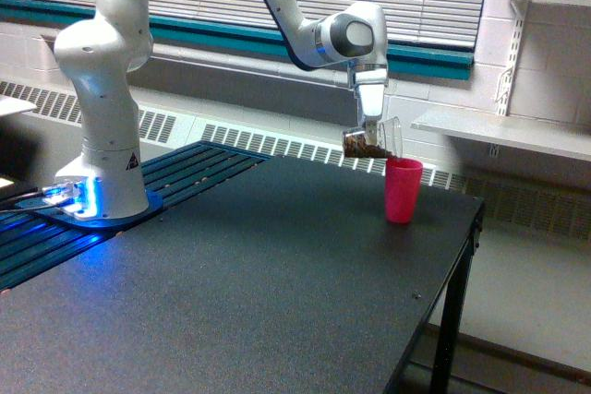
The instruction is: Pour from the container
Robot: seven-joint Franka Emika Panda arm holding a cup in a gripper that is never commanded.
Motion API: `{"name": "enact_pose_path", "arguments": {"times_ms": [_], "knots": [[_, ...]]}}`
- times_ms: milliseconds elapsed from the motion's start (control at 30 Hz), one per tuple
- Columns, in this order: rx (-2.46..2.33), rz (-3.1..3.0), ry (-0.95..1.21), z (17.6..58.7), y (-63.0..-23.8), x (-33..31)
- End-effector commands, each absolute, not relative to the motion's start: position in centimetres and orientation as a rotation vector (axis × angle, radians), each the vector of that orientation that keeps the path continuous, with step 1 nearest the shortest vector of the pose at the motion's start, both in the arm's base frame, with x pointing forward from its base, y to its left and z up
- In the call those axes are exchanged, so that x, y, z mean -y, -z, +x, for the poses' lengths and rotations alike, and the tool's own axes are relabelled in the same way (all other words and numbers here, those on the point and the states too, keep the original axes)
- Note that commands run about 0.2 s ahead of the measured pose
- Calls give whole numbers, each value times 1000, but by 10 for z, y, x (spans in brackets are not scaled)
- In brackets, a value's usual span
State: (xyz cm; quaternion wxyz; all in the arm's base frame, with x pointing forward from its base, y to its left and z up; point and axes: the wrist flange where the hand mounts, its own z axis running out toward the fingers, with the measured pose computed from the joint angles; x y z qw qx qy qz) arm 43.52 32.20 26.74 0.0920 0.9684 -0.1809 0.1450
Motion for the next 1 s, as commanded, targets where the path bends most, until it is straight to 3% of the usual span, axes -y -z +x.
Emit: {"name": "enact_pose_path", "arguments": {"times_ms": [33, 433, 1000], "knots": [[592, 2860, -465, 447, -278, -312], [631, 2843, -482, 459, -300, -281], [580, 2830, -454, 458, -295, -290]]}}
